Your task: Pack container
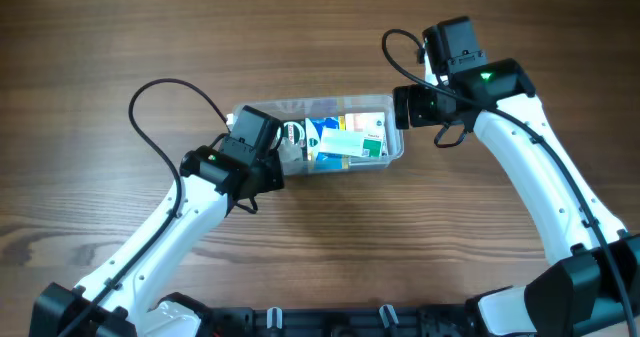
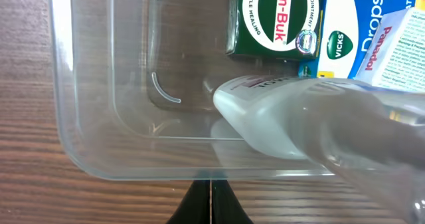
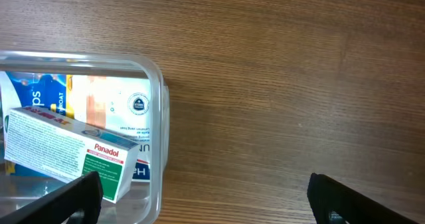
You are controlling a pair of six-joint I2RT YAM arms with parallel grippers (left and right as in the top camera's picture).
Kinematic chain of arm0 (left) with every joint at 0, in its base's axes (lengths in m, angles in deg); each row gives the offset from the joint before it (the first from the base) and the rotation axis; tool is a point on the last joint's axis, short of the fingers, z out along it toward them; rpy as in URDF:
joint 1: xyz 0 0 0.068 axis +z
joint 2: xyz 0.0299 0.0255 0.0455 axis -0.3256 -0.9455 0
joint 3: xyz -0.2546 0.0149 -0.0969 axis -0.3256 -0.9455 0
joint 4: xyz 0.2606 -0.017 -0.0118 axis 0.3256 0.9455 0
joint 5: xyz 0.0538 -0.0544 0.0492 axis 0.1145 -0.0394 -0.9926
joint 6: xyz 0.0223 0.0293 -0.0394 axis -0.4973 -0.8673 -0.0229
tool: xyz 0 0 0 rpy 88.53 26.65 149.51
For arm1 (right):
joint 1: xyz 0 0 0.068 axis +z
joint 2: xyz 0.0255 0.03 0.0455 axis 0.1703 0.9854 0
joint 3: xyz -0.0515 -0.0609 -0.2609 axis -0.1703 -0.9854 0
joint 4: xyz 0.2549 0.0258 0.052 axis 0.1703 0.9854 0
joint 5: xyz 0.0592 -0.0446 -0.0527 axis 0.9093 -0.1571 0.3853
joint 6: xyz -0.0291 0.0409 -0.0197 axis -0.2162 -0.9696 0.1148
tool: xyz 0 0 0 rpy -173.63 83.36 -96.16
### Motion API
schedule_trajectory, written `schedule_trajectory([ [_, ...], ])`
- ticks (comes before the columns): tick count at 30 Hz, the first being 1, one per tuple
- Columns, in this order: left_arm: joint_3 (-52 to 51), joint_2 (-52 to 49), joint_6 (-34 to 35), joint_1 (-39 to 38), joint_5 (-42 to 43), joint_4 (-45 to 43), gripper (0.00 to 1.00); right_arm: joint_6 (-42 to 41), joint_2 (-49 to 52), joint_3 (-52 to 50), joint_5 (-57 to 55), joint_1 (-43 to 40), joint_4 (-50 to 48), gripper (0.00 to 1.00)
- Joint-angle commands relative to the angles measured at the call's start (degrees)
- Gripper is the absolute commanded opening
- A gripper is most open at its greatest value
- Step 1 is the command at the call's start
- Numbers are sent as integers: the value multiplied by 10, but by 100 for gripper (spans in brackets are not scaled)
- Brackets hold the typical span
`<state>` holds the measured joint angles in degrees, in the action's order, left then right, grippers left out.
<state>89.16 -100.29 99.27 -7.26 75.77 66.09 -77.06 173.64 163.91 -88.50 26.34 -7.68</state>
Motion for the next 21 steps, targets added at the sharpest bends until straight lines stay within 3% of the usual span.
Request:
schedule_trajectory([
  [1, -3, -4, -28, -2, -26, -7, 4, 1, 7, 9, -7, -2, -2, 100],
  [12, -3, -4, -47, 12, -23, -12, 10, 2, 7, 9, -7, -2, -2, 100],
  [16, -1, -1, -49, 17, -22, 6, 4, 1, 7, 9, -7, -2, -2, 100],
  [21, -1, 17, -49, 64, -20, 6, 4, 1, 7, 9, -7, -2, -2, 100],
])
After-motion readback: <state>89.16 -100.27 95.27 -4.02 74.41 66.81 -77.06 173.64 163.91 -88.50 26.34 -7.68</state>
